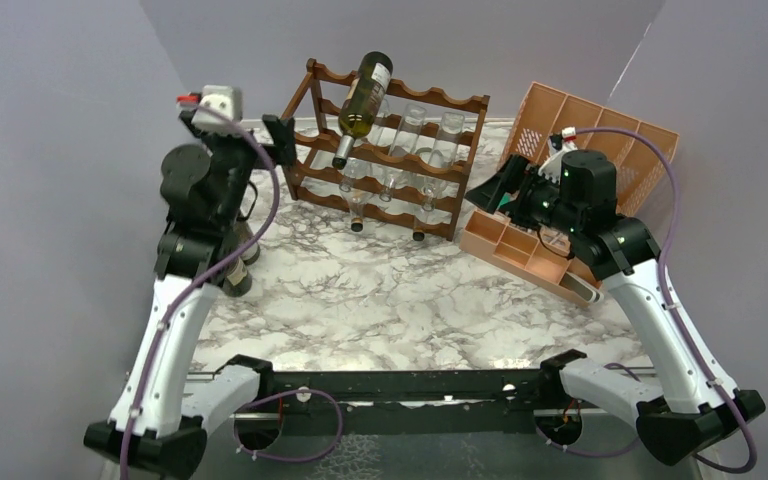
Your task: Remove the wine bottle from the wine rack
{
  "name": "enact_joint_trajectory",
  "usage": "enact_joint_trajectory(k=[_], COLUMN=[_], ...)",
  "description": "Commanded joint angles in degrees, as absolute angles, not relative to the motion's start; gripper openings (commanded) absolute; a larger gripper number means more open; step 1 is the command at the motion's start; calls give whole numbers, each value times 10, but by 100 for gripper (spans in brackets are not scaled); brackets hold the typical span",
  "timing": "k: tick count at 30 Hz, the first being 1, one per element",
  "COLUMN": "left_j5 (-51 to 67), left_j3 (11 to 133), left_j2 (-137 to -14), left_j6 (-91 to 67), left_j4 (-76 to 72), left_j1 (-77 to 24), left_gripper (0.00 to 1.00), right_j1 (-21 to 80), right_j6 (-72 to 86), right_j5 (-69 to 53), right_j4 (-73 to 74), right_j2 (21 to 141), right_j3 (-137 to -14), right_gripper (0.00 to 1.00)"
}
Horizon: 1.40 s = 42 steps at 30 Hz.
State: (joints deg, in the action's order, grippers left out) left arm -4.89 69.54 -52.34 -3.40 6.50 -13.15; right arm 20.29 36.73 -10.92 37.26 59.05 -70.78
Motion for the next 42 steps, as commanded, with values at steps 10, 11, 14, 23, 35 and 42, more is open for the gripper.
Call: enact_joint_trajectory(k=[10, 11, 14, 23, 35, 42], left_j5=[149, 136, 111, 98, 48, 20], left_j3=[941, 958, 1009, 1128, 1170, 1184], left_j2=[-823, -841, -898, -1029, -1132, -1164], left_j6=[-128, -123, -98, -65, -33, -36], left_j4=[141, 146, 173, 224, 246, 246], left_j1=[-151, -158, -171, -186, -207, -211], left_gripper=[100, 100, 100, 100, 100, 92], right_j1=[205, 205, 205, 204, 205, 205], right_j6=[333, 327, 327, 326, 330, 335], right_j5=[-52, -53, -48, -47, -46, -55], right_j4=[511, 513, 518, 526, 525, 519], right_j2=[642, 643, 641, 637, 630, 628], right_j3=[-781, -780, -778, -775, -769, -755], right_gripper=[100, 100, 100, 100, 100, 100])
